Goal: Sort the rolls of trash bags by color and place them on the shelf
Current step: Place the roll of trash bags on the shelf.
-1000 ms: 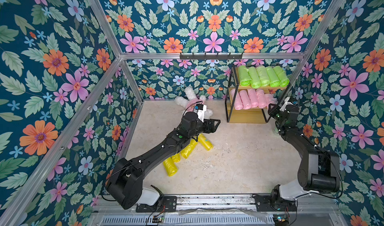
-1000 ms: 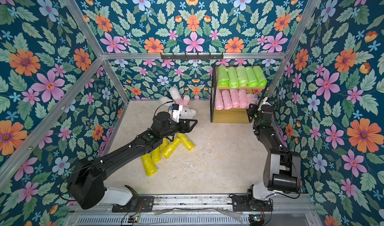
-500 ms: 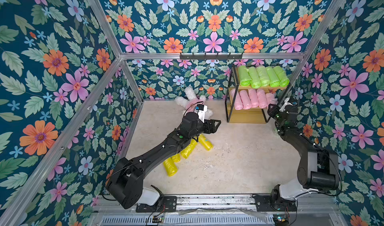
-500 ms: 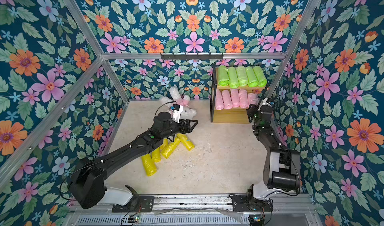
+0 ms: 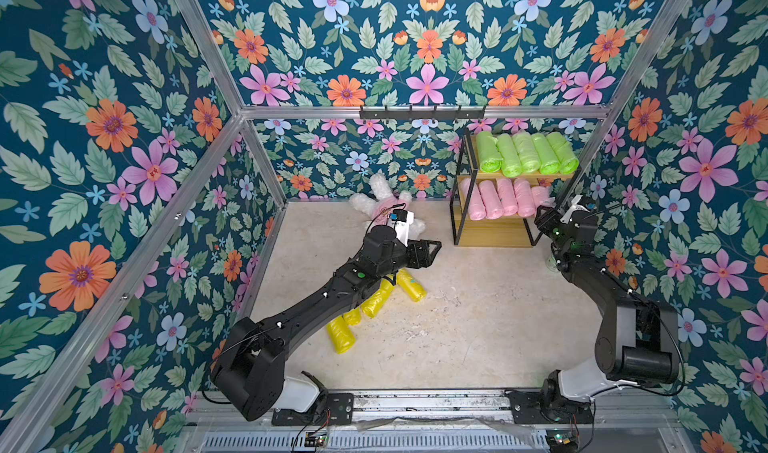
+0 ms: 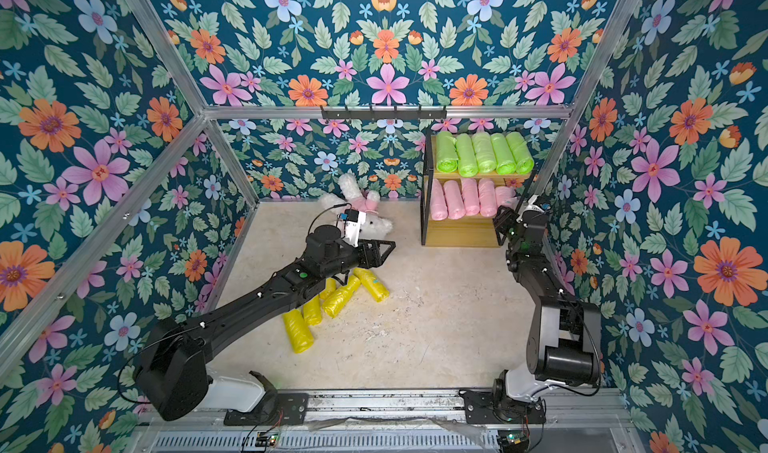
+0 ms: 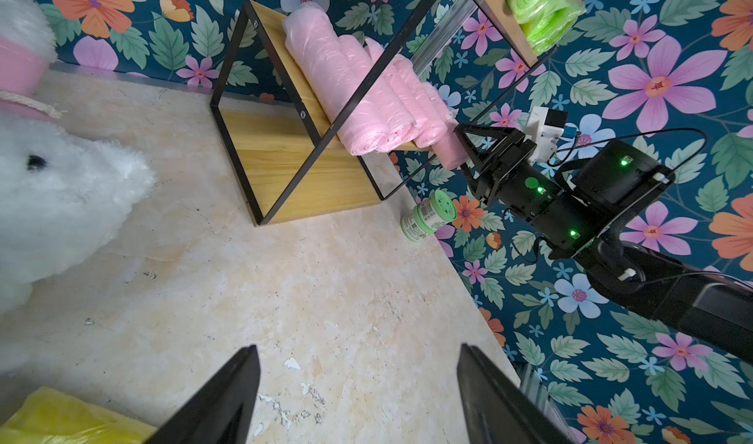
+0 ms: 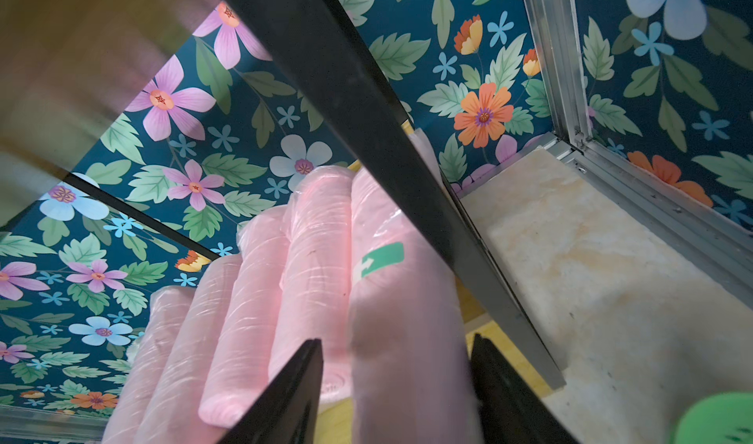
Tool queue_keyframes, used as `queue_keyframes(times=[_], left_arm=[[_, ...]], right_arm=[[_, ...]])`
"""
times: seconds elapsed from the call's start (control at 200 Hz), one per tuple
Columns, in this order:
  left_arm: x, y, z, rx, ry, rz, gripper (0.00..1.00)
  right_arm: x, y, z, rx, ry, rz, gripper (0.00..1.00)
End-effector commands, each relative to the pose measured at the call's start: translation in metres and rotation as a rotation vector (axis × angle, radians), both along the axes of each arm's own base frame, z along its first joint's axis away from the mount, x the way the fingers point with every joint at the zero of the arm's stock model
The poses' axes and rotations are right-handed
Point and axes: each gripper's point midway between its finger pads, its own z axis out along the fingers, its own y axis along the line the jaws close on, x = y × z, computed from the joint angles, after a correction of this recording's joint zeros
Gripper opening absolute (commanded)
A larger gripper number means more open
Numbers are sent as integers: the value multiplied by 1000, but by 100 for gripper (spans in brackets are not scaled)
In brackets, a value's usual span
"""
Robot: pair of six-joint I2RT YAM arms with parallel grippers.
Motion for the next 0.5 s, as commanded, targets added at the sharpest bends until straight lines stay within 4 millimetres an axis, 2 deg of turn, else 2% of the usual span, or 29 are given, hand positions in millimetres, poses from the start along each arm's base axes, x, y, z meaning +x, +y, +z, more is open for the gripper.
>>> queue_keyframes(times=[0.0, 0.495], left_arm=[[-1, 0, 6, -8, -22, -9, 82], [-2, 0, 4, -4, -23, -9, 82]], right_arm=[[-1, -3, 12, -11, -32, -14, 65], [-13, -13, 16, -29, -24, -52, 75]])
